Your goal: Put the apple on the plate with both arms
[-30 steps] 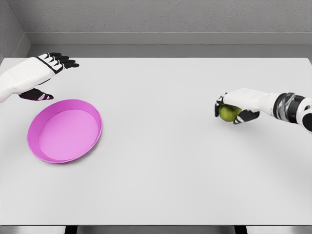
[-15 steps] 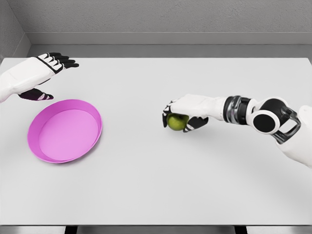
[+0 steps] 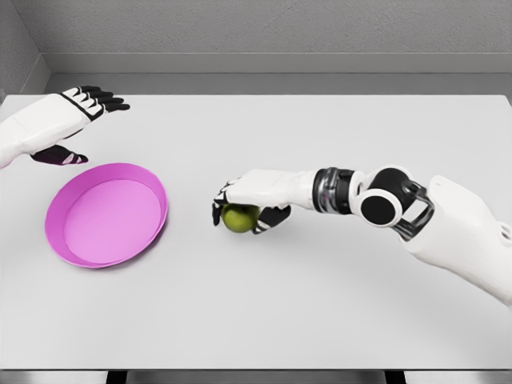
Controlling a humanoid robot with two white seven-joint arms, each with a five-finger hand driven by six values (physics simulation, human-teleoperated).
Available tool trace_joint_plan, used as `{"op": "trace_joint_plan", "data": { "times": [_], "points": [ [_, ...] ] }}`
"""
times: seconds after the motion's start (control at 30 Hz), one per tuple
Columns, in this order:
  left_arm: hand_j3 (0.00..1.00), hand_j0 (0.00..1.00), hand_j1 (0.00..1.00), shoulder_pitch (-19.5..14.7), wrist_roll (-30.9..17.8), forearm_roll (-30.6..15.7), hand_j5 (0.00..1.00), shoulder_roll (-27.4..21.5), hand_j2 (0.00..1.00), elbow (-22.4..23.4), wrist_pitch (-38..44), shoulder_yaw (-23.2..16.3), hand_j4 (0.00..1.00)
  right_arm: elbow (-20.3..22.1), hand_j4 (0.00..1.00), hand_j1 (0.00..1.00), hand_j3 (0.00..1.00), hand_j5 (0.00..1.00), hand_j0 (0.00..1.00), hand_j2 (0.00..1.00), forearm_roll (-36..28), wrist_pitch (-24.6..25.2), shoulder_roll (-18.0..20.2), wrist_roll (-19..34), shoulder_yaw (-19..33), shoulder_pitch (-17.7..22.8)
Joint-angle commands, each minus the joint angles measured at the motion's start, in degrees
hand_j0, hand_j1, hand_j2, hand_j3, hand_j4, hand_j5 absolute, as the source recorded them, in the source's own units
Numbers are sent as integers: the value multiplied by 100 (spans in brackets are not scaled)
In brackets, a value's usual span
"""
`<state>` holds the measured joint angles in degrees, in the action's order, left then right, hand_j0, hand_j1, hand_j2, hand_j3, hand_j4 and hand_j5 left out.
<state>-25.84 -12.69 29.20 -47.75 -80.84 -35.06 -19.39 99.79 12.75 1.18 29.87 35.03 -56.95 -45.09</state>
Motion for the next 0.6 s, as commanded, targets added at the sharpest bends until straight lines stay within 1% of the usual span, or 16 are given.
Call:
{"op": "trace_joint_plan", "data": {
  "times": [0.0,0.17,0.23,0.27,0.3,0.33,0.4,0.47,0.53,0.57],
  "points": [
    [100,100,100,0,4,-37,100,-6,100,-2,6,-4,100,6,100,100,100,100,100,100,-9,128,-8,-3,-27,0],
    [100,100,100,0,4,-45,100,-6,100,-11,6,5,100,15,100,100,100,100,100,100,-9,137,10,-3,-18,9],
    [100,100,100,0,4,-37,100,-6,100,-11,6,5,100,50,100,100,100,100,100,100,-9,128,89,-3,17,0],
    [100,100,100,0,4,-37,100,-6,100,-11,6,5,100,67,100,100,100,100,100,100,-9,119,300,-3,43,-9],
    [100,100,100,0,4,-37,100,-6,100,-11,6,5,100,67,100,100,100,100,100,100,-9,66,607,-3,271,0],
    [100,100,100,-9,-5,-28,100,-14,100,-11,6,5,100,67,100,100,100,100,100,100,-9,40,906,-3,552,35],
    [100,100,100,-9,-5,-1,100,-32,100,-37,6,23,100,67,100,100,100,100,100,100,-27,-135,1723,-3,1211,97],
    [100,100,100,-9,-5,113,100,-50,100,-230,6,5,100,50,100,100,100,100,100,100,-44,-215,2339,-3,1660,176],
    [100,100,100,18,-5,113,100,-50,100,-582,6,-56,100,-12,100,100,100,100,100,100,-44,-232,2603,-3,1976,316],
    [100,100,100,0,-23,121,100,-41,100,-766,6,-197,100,-29,100,100,100,100,100,100,-44,-233,2682,-3,2178,448]
  ]
}}
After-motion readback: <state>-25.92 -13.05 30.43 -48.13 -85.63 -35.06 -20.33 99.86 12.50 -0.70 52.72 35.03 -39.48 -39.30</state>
